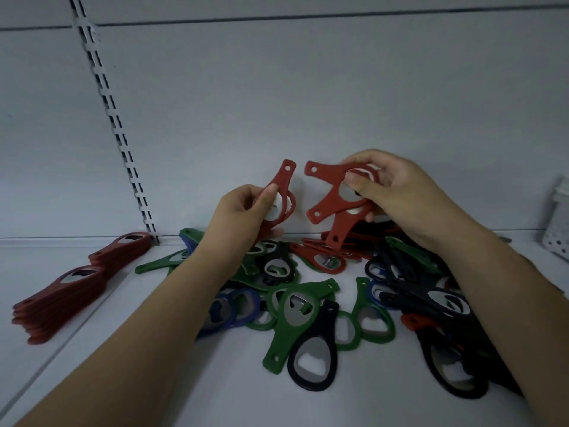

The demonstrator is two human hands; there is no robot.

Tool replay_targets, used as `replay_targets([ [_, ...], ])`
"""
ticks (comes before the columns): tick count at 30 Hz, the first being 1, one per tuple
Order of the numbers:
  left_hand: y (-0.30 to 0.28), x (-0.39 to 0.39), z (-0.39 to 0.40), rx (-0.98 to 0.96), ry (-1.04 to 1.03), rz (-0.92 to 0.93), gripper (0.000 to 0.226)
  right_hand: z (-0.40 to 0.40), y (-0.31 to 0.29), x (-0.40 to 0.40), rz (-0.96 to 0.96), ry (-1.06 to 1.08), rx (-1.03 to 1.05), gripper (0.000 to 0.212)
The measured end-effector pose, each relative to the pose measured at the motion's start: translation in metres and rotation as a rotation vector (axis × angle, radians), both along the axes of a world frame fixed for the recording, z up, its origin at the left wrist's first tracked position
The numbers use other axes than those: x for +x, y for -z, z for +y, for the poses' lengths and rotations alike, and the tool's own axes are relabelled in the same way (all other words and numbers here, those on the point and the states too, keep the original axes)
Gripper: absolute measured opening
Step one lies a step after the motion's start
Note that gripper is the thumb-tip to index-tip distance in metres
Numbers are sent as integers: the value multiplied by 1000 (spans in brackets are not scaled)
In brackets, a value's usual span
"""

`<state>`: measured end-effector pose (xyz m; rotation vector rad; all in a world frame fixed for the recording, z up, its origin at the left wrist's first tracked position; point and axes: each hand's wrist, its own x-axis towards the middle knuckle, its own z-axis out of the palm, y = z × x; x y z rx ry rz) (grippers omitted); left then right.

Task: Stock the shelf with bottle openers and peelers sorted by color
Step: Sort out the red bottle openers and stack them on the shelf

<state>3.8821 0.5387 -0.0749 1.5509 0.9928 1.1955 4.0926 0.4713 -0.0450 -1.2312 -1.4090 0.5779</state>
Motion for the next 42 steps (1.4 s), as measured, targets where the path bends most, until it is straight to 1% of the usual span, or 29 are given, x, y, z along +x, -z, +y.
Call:
replay_targets([
  [2,-2,0,-3,-36,91,1,26,-2,1,-4,-24,-82,-39,19],
  [5,-1,1,-7,-1,194,145,28,0,6,-8,-32,-173,-109,23],
  [7,-2,0,-7,15,198,206,31,0,8,-8,-70,-193,-162,21],
  [10,-2,-2,-4,14,162,199,26,1,10,-8,-109,-191,-231,18],
  [12,1,-1,-3,-26,118,131,20,3,12,-8,-78,-190,-268,19],
  [13,4,0,-4,-68,108,81,22,3,14,-8,-46,-196,-285,20],
  [17,8,6,-7,-195,222,-124,34,5,16,-13,109,-290,-338,25],
  [19,3,9,-9,-232,217,-236,37,5,15,-14,164,-313,-332,32],
  [21,-4,9,-9,-258,215,-403,29,5,14,-14,168,-296,-307,29],
  [23,-8,7,-8,-309,246,-572,23,4,13,-13,121,-278,-268,22],
  [24,-9,4,-6,-318,239,-565,23,3,12,-12,81,-274,-244,22],
  [25,-8,2,-5,-302,210,-471,25,3,11,-11,44,-272,-220,23],
  [27,-7,2,-7,-240,168,-185,28,2,9,-11,7,-274,-179,25],
  [28,-7,3,-11,-236,184,-80,30,1,9,-12,1,-273,-160,26],
  [29,-9,5,-15,-269,214,-30,33,1,8,-13,-4,-270,-141,26],
  [31,-14,6,-22,-385,338,-27,44,0,7,-15,-34,-258,-116,26],
  [34,-18,3,-25,-505,560,-66,74,0,10,-18,-138,-224,-89,23],
  [36,-17,1,-23,-581,663,-102,83,2,12,-20,-145,-180,-74,24],
  [38,-12,0,-19,-670,765,-168,81,4,13,-21,-128,-144,-48,24],
  [42,-9,-1,-20,-723,914,-208,63,6,16,-24,-160,-110,56,14],
])
